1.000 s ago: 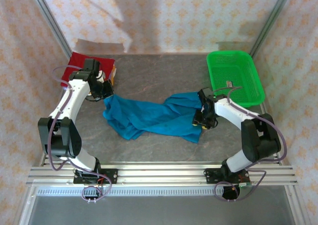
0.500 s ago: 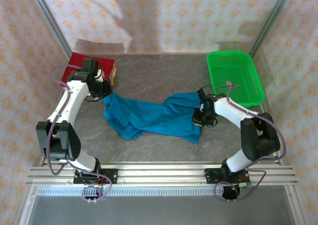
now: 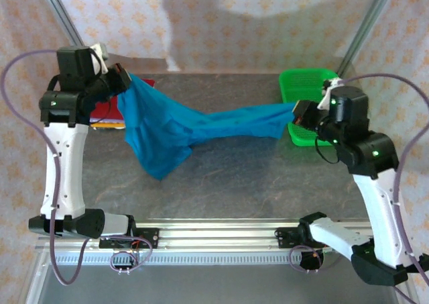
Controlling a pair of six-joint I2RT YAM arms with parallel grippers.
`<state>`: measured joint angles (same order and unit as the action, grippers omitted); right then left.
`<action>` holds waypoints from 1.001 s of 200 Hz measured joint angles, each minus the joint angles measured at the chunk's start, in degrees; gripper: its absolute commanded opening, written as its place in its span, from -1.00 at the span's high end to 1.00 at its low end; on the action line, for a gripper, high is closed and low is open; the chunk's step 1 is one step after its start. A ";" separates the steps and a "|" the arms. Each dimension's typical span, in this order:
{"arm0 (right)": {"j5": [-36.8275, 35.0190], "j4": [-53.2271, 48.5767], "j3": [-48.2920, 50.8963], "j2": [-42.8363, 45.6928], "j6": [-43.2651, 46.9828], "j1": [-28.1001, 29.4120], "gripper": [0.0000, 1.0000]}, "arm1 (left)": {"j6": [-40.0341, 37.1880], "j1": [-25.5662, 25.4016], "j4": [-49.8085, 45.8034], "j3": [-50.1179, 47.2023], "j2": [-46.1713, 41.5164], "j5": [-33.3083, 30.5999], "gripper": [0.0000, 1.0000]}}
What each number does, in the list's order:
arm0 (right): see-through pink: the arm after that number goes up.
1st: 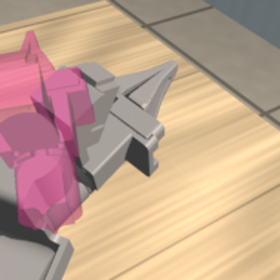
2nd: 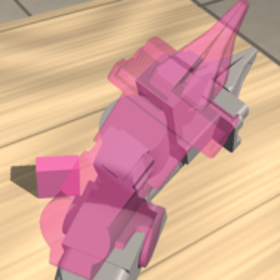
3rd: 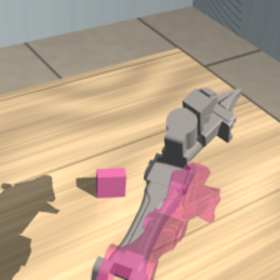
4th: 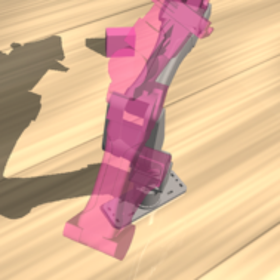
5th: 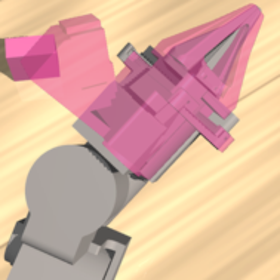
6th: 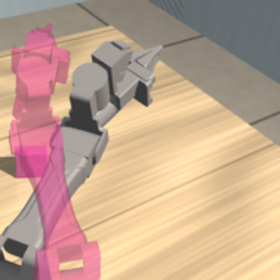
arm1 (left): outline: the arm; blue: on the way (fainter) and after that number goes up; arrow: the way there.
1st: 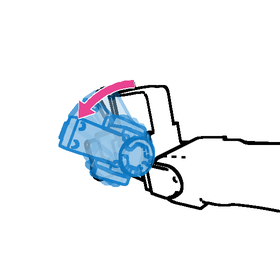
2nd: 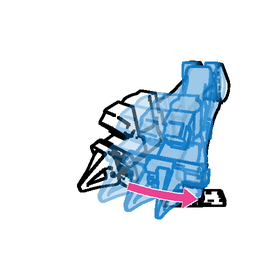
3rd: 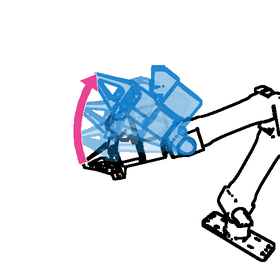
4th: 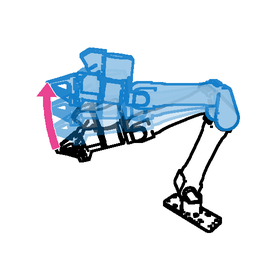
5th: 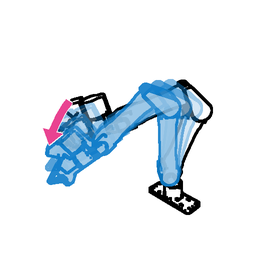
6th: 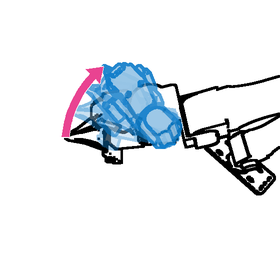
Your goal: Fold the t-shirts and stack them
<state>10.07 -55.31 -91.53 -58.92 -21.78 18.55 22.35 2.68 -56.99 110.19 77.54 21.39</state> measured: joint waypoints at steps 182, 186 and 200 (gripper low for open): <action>-7.17 3.52 -22.45 9.55 3.80 0.00 1.00 | -0.20 0.00 -1.42 11.26 -20.94 -8.39 1.00; -7.17 3.23 -22.45 9.77 3.61 0.00 1.00 | 0.11 0.00 -1.53 11.26 -21.35 -8.37 1.00; -7.21 2.16 -22.14 10.54 2.93 0.00 1.00 | 1.16 0.00 -2.73 11.89 -22.08 -8.35 1.00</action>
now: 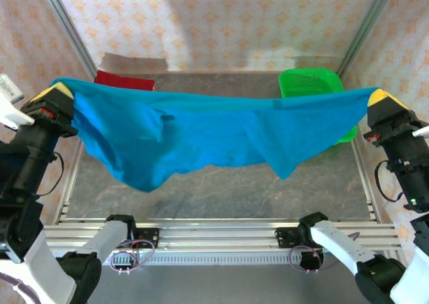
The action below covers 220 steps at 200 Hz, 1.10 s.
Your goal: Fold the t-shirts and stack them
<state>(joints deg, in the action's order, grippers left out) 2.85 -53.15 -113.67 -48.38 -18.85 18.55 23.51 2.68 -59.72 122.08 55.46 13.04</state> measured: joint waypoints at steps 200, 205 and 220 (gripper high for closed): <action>1.38 -9.92 -26.84 -80.39 9.55 -11.76 0.08 | 1.81 0.74 -3.61 22.53 81.72 12.09 -0.11; 1.68 -10.95 -26.91 -80.24 9.60 -11.80 0.05 | 1.81 0.81 -3.78 22.62 82.09 12.07 -0.12; 2.45 -12.92 -25.88 -77.72 9.99 -11.72 0.03 | 2.19 0.87 -3.67 21.40 81.74 12.04 -0.13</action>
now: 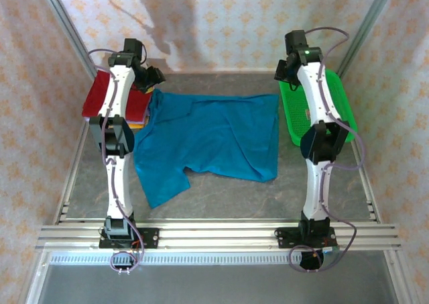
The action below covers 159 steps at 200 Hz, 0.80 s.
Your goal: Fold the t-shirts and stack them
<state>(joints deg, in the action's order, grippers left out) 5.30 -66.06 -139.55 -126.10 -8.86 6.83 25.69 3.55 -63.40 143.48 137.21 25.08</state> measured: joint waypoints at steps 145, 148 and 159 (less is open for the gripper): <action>15.78 8.00 79.41 52.33 -14.56 13.18 0.08 | -1.31 -8.37 6.34 -78.23 -48.61 -0.22 -0.04; 15.96 8.39 80.04 52.35 -14.73 13.22 0.09 | -1.31 -8.31 6.34 -78.88 -48.72 -0.22 -0.05; 16.57 10.67 82.97 52.35 -15.17 13.29 0.10 | -1.25 -8.28 6.49 -80.41 -49.00 -0.22 -0.05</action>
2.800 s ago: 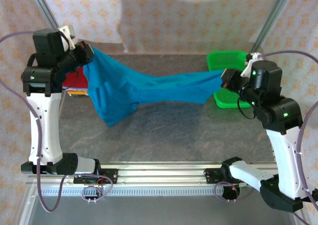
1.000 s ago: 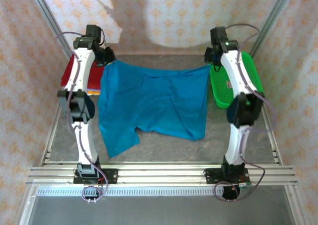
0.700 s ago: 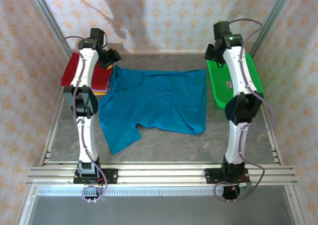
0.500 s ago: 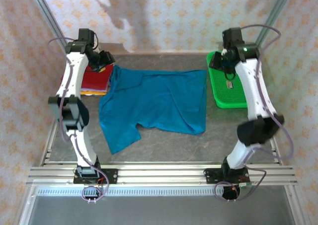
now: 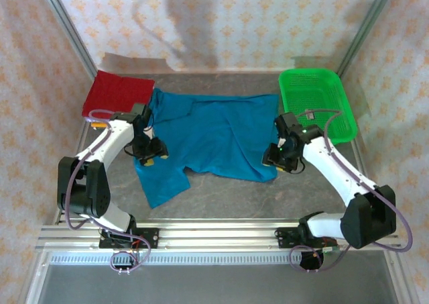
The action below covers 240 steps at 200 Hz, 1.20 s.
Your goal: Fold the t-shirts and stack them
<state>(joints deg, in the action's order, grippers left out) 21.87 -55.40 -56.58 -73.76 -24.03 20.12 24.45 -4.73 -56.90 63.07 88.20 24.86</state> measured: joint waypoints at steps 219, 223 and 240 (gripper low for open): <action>-8.59 8.90 11.10 2.64 0.39 -0.02 1.00 | 0.31 -0.04 2.71 -7.43 3.76 -3.65 0.04; -9.25 8.63 11.32 3.26 -0.39 -0.02 1.00 | 0.02 0.07 2.32 -7.17 3.76 -4.09 0.04; -11.56 7.04 12.68 5.95 -4.02 -0.02 1.00 | -0.81 0.92 0.68 -5.42 3.91 -4.68 0.04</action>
<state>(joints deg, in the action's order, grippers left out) 10.31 -48.36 -43.90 -67.81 -28.05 20.10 23.64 -3.81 -56.23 57.65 92.12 20.18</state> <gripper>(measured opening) 0.042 0.480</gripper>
